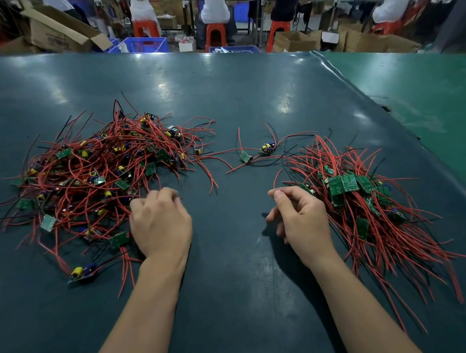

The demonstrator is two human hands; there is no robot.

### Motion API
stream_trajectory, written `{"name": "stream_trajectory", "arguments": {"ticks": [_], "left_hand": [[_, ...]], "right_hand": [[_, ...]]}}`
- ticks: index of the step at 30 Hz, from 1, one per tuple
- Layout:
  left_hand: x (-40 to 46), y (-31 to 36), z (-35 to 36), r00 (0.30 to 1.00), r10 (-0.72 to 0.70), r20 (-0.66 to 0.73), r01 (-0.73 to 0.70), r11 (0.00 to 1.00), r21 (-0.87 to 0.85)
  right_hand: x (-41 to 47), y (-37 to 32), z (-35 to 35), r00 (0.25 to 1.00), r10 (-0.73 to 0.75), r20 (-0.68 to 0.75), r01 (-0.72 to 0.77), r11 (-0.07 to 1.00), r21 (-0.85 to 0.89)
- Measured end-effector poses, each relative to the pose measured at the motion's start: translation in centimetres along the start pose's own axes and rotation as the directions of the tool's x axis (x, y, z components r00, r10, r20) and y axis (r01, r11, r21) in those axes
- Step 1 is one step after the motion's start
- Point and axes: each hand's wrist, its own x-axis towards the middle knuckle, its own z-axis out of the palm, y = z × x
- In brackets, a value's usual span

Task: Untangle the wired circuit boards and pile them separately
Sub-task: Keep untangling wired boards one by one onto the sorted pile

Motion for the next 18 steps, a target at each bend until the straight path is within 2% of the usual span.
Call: {"name": "stream_trajectory", "arguments": {"ticks": [3,5,7,9,11,13,14,18], "left_hand": [[-0.6,0.7,-0.2,0.992,0.103,-0.073,-0.116,0.973,-0.200],[-1.0,1.1,-0.2,0.980,0.143,-0.138,-0.176,0.947,-0.269],[-0.7,1.0,-0.2,0.967,0.113,-0.229,-0.157,0.970,-0.185],[0.0,0.5,-0.3,0.956,0.013,-0.292,-0.033,0.998,-0.062],[0.3,0.2,-0.3,0.983,-0.052,-0.175,0.057,0.998,0.021],[0.2,0.1,0.3,1.000,-0.023,-0.002,0.024,0.997,0.080],[0.1,0.0,0.5,1.000,0.000,0.030,-0.001,0.998,0.055],[0.1,-0.1,0.0,0.999,-0.004,-0.051,-0.005,0.984,-0.179]], "right_hand": [[0.0,0.0,-0.1,1.000,0.002,0.001,-0.002,1.000,-0.007],[0.0,0.0,-0.1,1.000,-0.002,0.011,0.002,1.000,-0.018],[-0.1,0.0,-0.1,1.000,-0.010,0.020,0.010,1.000,-0.030],[-0.2,0.1,-0.1,1.000,-0.021,0.022,0.022,0.999,-0.043],[-0.1,0.2,-0.1,0.999,-0.025,0.021,0.026,0.999,-0.046],[-0.1,0.3,0.0,1.000,-0.022,0.019,0.022,0.999,-0.046],[0.0,0.3,0.0,1.000,-0.021,0.019,0.021,0.999,-0.047],[-0.1,0.3,0.0,0.999,-0.030,0.021,0.030,0.998,-0.047]]}}
